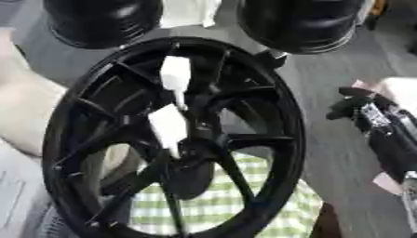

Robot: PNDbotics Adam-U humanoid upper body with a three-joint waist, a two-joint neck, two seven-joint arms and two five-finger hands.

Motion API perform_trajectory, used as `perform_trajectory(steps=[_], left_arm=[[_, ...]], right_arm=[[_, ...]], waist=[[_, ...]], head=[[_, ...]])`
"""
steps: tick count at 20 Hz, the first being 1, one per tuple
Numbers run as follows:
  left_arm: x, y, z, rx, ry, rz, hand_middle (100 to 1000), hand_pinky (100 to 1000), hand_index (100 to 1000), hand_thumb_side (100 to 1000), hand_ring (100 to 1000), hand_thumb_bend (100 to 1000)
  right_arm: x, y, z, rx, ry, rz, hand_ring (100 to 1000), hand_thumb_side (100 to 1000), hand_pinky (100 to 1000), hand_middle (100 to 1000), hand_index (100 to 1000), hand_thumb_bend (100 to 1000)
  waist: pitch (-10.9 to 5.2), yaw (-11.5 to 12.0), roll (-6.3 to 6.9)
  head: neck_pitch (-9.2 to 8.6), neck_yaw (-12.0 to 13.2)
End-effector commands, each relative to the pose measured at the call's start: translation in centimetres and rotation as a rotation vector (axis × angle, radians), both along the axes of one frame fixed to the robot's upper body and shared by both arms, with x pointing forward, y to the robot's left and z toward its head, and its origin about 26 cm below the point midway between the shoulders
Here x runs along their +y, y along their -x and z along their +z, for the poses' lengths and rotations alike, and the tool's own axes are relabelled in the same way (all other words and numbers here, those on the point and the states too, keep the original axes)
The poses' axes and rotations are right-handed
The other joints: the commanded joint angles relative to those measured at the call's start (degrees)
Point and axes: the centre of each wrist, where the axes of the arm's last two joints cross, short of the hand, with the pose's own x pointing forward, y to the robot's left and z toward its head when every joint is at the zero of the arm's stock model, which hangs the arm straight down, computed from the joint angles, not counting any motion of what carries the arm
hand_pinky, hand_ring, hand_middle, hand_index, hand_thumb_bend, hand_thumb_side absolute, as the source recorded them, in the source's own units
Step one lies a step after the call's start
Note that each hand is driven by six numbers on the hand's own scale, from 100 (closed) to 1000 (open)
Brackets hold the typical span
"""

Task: Pull the pin out of the wheel hub.

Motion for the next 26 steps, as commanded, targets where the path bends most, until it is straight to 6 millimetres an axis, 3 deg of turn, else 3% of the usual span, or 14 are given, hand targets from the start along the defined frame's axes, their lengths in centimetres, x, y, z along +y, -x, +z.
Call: perform_trajectory(steps=[1,26], left_arm=[[0.13,0.25,0.72,-0.026,-0.019,0.003,451,661,618,445,640,714],[0.73,0.49,0.81,-0.025,-0.032,0.035,449,658,618,444,639,725]], right_arm=[[-0.38,0.20,0.99,-0.028,0.028,0.003,663,621,1000,615,810,100],[-0.18,0.14,1.82,-0.053,0.064,0.027,666,606,1000,618,815,100]], waist=[[-1.22,0.1,0.05],[-0.58,0.9,-0.31]], head=[[-0.03,0.4],[-0.61,0.6]])
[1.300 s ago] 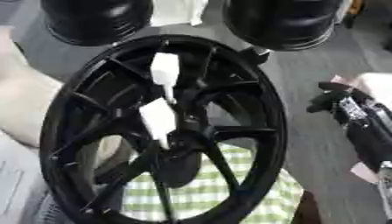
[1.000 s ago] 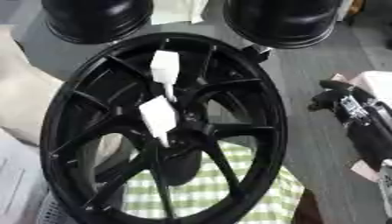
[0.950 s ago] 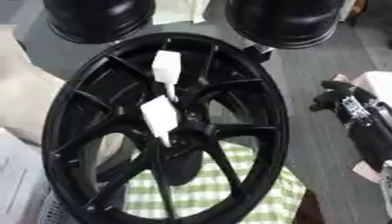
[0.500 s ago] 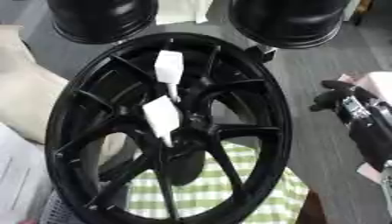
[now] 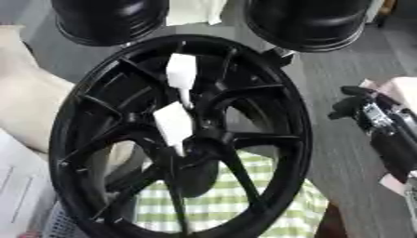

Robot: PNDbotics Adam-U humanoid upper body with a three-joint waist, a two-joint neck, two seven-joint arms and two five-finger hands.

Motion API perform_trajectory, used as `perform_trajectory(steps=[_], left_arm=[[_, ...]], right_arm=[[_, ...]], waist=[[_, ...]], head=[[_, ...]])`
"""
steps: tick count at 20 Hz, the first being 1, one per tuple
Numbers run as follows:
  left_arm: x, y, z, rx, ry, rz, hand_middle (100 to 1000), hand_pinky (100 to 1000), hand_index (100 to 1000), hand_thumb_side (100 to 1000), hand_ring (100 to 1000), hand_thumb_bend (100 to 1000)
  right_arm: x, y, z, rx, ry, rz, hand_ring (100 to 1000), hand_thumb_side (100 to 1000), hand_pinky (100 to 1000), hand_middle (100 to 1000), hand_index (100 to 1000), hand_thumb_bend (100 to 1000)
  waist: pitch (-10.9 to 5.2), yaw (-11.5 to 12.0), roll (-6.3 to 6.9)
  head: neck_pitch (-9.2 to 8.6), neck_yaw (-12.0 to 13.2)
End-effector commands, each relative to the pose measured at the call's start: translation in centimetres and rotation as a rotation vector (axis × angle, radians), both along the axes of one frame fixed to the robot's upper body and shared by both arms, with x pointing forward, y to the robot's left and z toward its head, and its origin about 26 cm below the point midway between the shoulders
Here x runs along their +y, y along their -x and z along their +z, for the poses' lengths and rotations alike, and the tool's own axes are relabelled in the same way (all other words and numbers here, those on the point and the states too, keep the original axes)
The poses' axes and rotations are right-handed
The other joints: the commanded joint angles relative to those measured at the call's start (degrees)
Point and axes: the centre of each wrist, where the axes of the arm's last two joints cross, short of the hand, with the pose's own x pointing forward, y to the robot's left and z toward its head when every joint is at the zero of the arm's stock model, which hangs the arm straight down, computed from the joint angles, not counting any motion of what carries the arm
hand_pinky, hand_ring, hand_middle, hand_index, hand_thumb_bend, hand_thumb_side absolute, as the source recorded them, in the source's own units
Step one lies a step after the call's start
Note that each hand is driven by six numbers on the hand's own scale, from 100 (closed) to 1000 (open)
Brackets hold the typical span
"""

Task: Pull the pin out of the wheel hub.

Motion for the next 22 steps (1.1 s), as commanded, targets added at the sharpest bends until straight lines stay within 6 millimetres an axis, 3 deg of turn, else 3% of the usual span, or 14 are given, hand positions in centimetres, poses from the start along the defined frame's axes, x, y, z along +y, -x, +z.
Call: perform_trajectory(steps=[1,14,18,20,22], left_arm=[[0.4,0.3,1.0,-0.030,-0.035,0.010,449,658,617,444,639,726],[0.8,0.4,0.8,-0.008,-0.064,0.015,448,656,617,442,639,729],[1.0,0.5,0.7,0.002,-0.068,0.022,447,656,617,441,638,729],[1.1,0.5,0.6,0.004,-0.069,0.025,447,655,617,441,638,730],[1.2,0.5,0.6,0.008,-0.067,0.027,446,655,617,440,638,731]], right_arm=[[-0.3,0.2,2.3,-0.071,0.068,0.024,668,600,1000,621,817,100],[0.1,1.2,12.5,-0.385,0.455,0.248,691,544,973,691,840,100],[0.5,1.4,15.1,-0.457,0.606,0.299,708,547,958,708,845,129],[0.8,1.4,16.3,-0.496,0.684,0.333,717,485,949,716,843,176],[1.3,1.5,17.5,-0.542,0.776,0.372,729,478,938,726,842,209]], waist=[[-0.86,0.1,-0.28],[-1.42,0.4,-1.39],[-1.49,0.4,-1.28],[-1.54,0.4,-1.12],[-1.55,0.5,-0.97]], head=[[-0.43,0.2],[0.84,-0.5],[0.78,-0.7],[0.72,-0.9],[0.60,-1.2]])
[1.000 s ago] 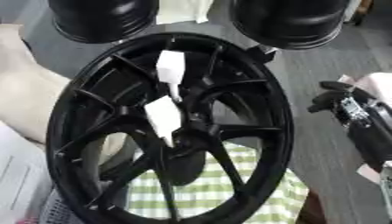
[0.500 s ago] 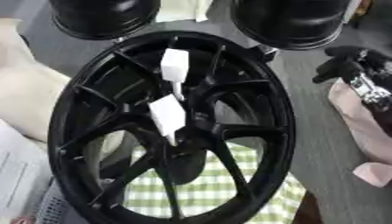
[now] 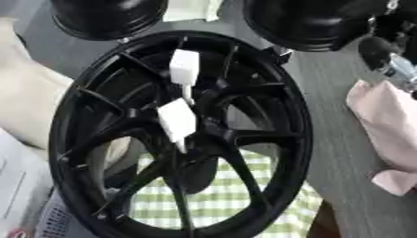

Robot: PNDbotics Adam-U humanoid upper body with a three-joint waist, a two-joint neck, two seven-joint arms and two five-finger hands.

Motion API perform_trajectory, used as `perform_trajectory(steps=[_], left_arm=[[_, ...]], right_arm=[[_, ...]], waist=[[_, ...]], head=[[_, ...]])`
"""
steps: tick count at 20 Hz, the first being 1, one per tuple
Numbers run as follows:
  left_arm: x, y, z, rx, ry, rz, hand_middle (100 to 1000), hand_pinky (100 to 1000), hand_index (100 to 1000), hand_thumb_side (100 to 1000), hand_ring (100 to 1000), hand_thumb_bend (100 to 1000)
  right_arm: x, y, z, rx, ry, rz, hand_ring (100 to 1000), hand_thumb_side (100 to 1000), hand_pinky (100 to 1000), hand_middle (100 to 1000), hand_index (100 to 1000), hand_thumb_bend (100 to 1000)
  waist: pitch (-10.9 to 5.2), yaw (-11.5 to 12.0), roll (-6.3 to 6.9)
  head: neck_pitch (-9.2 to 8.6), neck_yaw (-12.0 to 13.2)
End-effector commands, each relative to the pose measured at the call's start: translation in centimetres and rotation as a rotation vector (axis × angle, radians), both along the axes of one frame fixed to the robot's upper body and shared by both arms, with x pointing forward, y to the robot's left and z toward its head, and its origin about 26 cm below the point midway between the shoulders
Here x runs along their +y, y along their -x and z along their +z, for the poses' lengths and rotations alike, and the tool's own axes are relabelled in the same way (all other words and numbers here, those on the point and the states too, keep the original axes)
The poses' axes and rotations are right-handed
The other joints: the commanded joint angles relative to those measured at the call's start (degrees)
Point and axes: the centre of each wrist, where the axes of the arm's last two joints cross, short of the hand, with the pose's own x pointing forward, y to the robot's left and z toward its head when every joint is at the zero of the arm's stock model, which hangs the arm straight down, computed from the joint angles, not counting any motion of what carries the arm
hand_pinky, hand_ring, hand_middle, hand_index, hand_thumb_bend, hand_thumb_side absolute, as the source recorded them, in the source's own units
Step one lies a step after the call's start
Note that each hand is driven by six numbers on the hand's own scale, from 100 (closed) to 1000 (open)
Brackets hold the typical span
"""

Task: Pull the pin out of the wheel hub.

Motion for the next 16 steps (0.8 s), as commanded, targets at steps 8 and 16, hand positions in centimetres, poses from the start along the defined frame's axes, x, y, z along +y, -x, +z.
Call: perform_trajectory(steps=[8,16], left_arm=[[0.5,0.1,0.8,-0.007,-0.040,0.002,446,655,616,440,638,731],[0.4,0.1,0.8,0.000,-0.051,-0.007,446,654,616,440,638,732]], right_arm=[[2.4,0.4,4.7,-0.223,0.454,0.133,737,471,902,724,829,275],[4.7,-0.3,6.3,-0.332,0.652,0.260,751,454,882,739,834,385]], waist=[[-1.74,0.1,0.22],[-1.77,0.6,-0.46]], head=[[0.10,-0.5],[-0.38,-0.7]])
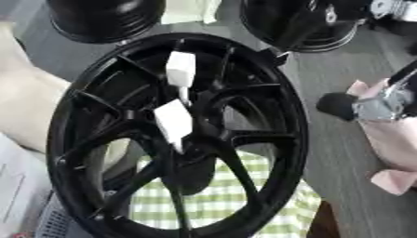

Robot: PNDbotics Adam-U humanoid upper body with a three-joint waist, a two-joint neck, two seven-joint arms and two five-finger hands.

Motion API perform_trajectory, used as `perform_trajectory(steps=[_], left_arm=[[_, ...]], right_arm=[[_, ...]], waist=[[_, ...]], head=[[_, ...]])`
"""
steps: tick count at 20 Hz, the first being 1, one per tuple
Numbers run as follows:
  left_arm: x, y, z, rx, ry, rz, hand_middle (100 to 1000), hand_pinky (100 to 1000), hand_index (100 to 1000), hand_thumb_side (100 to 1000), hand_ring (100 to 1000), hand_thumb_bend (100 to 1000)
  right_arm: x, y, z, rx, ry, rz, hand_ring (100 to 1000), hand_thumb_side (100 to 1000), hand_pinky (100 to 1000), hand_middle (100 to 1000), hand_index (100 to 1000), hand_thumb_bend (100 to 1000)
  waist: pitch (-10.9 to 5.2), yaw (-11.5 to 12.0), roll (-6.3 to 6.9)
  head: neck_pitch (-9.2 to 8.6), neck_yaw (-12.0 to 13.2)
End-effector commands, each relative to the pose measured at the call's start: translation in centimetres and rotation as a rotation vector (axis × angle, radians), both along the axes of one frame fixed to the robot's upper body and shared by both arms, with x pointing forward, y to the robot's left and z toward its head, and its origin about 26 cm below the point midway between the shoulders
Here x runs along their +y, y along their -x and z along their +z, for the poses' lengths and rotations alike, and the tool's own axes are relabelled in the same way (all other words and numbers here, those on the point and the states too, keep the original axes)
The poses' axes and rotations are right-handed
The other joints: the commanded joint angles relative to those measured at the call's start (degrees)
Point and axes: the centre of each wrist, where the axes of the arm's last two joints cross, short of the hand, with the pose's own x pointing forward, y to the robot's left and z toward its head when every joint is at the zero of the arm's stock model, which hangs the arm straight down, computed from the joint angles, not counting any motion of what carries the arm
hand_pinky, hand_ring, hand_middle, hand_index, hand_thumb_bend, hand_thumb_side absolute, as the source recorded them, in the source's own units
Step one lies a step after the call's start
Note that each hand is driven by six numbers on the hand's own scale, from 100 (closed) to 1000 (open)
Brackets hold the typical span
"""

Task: Pull the pin out of the wheel hub.

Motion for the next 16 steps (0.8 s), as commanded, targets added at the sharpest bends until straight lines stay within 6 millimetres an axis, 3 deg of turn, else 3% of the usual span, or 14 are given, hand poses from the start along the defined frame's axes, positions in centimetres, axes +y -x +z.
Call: perform_trajectory(steps=[1,8,16], left_arm=[[0.2,0.1,0.9,-0.020,-0.032,-0.003,446,654,616,440,639,732],[0.3,0.1,0.9,-0.017,-0.035,-0.005,446,654,616,440,634,731],[0.3,0.1,0.8,-0.015,-0.033,-0.005,446,654,617,440,633,729]], right_arm=[[0.2,-0.2,0.9,-0.058,0.098,0.033,753,444,886,740,836,388],[0.8,-2.9,1.3,-0.081,0.194,0.066,749,510,877,740,839,394],[2.0,-4.4,1.3,-0.083,0.196,0.055,733,512,868,728,834,390]], waist=[[-1.30,0.2,-0.06],[-1.04,0.7,-0.67],[-1.10,0.8,-0.87]], head=[[-0.33,-0.1],[-0.46,-0.2],[-0.17,-0.3]])
